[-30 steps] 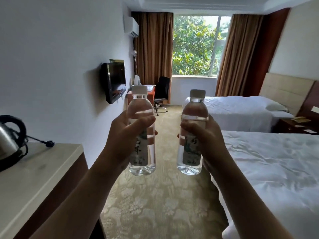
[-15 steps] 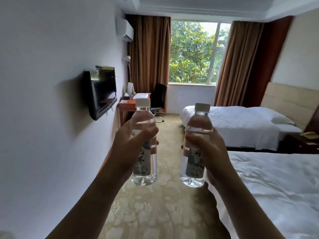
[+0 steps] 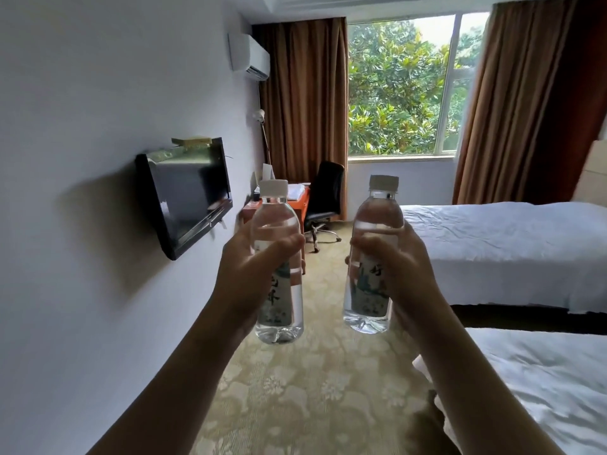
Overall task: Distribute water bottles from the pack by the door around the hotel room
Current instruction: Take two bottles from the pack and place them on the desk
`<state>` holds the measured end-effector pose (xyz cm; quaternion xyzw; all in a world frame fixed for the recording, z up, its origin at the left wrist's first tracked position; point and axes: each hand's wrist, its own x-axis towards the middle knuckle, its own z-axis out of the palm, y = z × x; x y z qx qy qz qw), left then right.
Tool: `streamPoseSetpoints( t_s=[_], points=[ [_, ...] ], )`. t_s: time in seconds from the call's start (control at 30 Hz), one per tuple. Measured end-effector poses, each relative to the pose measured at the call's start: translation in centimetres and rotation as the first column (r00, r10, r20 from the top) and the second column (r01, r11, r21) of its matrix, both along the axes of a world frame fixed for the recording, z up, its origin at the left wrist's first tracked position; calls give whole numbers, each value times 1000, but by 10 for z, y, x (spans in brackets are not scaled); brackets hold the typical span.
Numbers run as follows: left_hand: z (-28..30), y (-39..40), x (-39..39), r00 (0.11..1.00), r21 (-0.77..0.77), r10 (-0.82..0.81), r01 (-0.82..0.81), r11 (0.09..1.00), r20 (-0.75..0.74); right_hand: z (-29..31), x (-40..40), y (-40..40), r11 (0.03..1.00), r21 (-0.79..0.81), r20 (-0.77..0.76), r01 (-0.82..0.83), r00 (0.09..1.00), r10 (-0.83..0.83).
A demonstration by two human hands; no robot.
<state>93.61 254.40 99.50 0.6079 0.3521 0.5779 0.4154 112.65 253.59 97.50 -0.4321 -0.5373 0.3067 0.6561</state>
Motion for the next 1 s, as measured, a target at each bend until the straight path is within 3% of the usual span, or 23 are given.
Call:
streamPoseSetpoints(
  t_s=[0.27, 0.43, 0.63, 1.0],
  points=[
    [-4, 168, 48, 1000, -1, 0, 0, 1000, 12, -3, 46, 171, 998, 22, 11, -60, 998, 60],
    [-21, 305, 63, 999, -11, -21, 21, 1000, 28, -20, 57, 303, 996, -7, -48, -87, 995, 86],
    [-23, 479, 90, 992, -6, -58, 59, 998, 109, -10, 77, 467, 998, -48, 7, -36, 999, 36],
    [-31, 728, 163, 995, 10, -83, 82, 997, 53, -24, 152, 709, 998, -38, -89, -52, 995, 48]
  ],
)
